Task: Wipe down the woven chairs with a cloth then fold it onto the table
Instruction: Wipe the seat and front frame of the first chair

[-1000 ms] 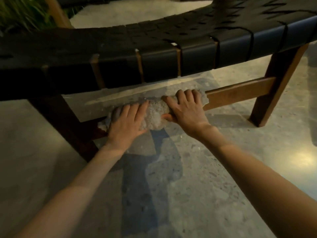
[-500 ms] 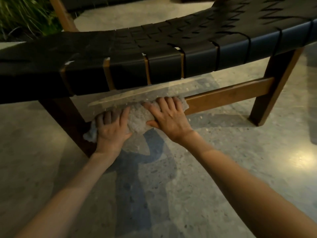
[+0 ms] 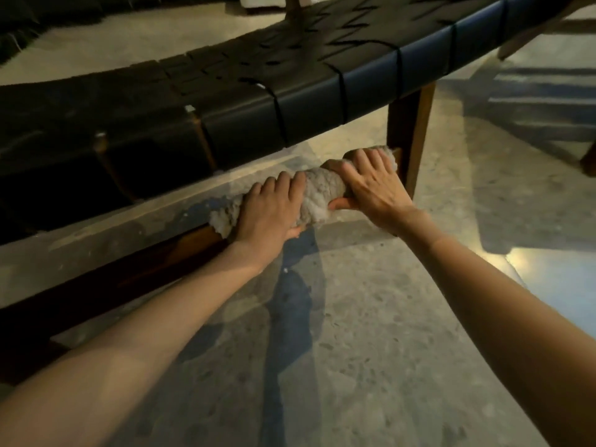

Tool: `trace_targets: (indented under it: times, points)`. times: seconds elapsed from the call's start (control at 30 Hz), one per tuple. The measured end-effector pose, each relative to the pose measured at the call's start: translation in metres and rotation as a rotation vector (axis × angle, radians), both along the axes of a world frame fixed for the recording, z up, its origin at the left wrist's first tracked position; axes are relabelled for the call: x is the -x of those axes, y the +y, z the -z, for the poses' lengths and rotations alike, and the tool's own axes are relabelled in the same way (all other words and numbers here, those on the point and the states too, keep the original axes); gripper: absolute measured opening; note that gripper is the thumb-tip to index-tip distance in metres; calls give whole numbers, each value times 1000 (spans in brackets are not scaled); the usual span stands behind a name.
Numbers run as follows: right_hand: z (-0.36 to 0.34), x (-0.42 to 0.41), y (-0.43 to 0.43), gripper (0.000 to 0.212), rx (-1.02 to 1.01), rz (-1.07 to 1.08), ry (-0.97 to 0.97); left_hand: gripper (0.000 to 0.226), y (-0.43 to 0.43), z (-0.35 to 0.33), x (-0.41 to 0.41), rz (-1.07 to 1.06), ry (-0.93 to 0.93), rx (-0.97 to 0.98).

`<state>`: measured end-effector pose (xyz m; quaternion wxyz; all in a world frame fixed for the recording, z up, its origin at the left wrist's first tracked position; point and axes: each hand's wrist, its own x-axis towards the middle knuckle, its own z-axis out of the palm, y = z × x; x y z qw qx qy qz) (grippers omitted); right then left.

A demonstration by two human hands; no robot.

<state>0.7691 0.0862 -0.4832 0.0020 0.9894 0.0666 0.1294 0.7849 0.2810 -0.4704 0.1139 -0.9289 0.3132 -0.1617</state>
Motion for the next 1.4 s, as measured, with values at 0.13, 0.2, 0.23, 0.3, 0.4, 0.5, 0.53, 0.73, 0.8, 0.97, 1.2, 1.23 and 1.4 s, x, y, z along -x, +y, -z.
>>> trace_targets:
  times: [0.13, 0.2, 0.23, 0.3, 0.4, 0.5, 0.53, 0.73, 0.8, 0.97, 1.2, 1.23, 1.4]
  points:
    - [-5, -1, -35, 75, -136, 33, -1, 86, -50, 2, -10, -3, 12, -1]
    - [-2, 3, -40, 70, -177, 28, -63, 87, -65, 3, -13, -6, 21, 14]
    - [1, 5, -39, 69, -202, 37, -96, 88, -68, 3, -13, 0, 22, 22]
    - [8, 14, -32, 71, -282, 83, -147, 89, -66, 6, -13, 29, 13, 47]
    - [21, 31, -16, 66, -448, 155, -269, 93, -52, 3, -12, 107, 10, 93]
    - [31, 43, 13, 61, -723, 256, -365, 91, -28, -4, -9, 159, 73, 157]
    - [33, 46, 27, 58, -835, 291, -383, 86, -20, -7, -8, 188, 97, 179]
    - [24, 33, 83, 54, -1667, 556, -310, 57, -1, -14, -13, 260, 262, 338]
    - [16, 23, 83, 64, -1810, 601, -271, 55, -5, -16, -19, 267, 362, 389]
    - [8, 6, 64, 78, -1868, 588, -192, 50, -27, -19, -36, 324, 567, 421]
    - [2, -10, 45, 66, -1829, 799, -268, 50, -69, -11, -43, 310, 440, 360]
    - [2, -10, 48, 65, -1830, 790, -286, 51, -67, -10, -42, 319, 416, 349]
    - [10, 1, 76, 62, -1794, 627, -281, 53, -31, -5, -39, 330, 433, 358]
